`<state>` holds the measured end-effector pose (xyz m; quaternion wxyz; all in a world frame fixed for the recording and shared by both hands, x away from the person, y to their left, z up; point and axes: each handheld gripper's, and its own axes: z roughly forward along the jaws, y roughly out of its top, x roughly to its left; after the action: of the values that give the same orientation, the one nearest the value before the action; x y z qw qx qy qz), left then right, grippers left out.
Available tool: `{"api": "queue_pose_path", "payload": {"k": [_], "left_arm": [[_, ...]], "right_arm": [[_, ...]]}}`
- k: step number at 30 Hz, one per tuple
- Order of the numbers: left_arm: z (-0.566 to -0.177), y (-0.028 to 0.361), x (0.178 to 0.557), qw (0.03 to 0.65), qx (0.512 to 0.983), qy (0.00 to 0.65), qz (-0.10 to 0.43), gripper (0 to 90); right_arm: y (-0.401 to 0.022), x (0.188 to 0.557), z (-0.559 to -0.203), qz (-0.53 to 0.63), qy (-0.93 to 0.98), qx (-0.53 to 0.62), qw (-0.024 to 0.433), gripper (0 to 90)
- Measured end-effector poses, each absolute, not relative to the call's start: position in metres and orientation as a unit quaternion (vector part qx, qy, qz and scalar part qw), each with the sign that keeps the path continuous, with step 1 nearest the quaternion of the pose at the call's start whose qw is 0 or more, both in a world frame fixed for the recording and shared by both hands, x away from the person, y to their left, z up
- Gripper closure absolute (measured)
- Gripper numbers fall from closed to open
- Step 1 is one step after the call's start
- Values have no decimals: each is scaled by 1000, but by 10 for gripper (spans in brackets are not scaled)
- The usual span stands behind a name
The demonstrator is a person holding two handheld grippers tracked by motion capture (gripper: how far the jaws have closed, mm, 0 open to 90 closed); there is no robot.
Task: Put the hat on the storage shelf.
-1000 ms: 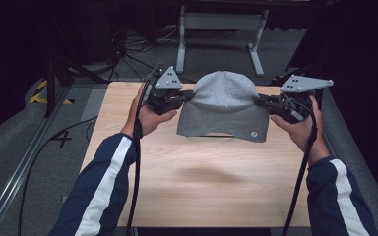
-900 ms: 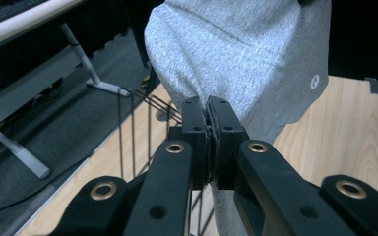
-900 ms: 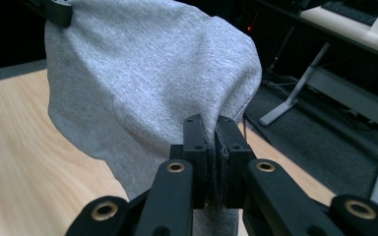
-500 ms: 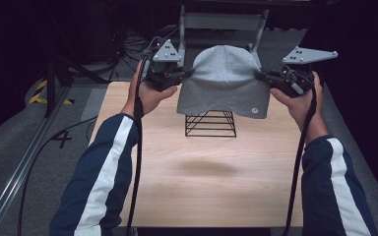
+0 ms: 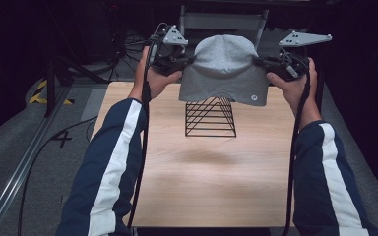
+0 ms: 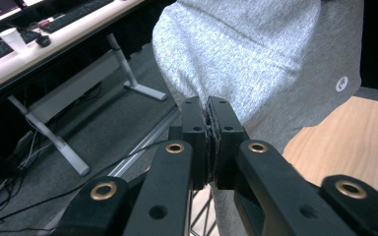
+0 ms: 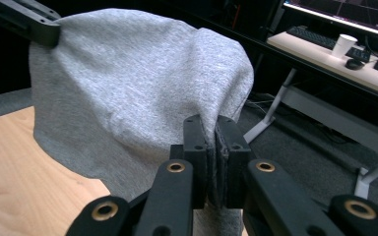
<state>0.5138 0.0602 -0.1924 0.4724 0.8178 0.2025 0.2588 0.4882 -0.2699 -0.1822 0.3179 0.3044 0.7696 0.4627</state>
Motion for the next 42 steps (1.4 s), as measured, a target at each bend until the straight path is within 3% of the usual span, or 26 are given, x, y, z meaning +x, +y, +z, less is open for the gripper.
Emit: {"api": "queue_pose_path", "payload": {"k": [13,42], "left_arm": [[-210,61,532,480,814,223,239,871],[-225,70,499,505,813,196,212,871]], "right_arm": [[-268,514,-201,463,772,318,299,854],[-271,482,-218,474,780,292,287,854]]}}
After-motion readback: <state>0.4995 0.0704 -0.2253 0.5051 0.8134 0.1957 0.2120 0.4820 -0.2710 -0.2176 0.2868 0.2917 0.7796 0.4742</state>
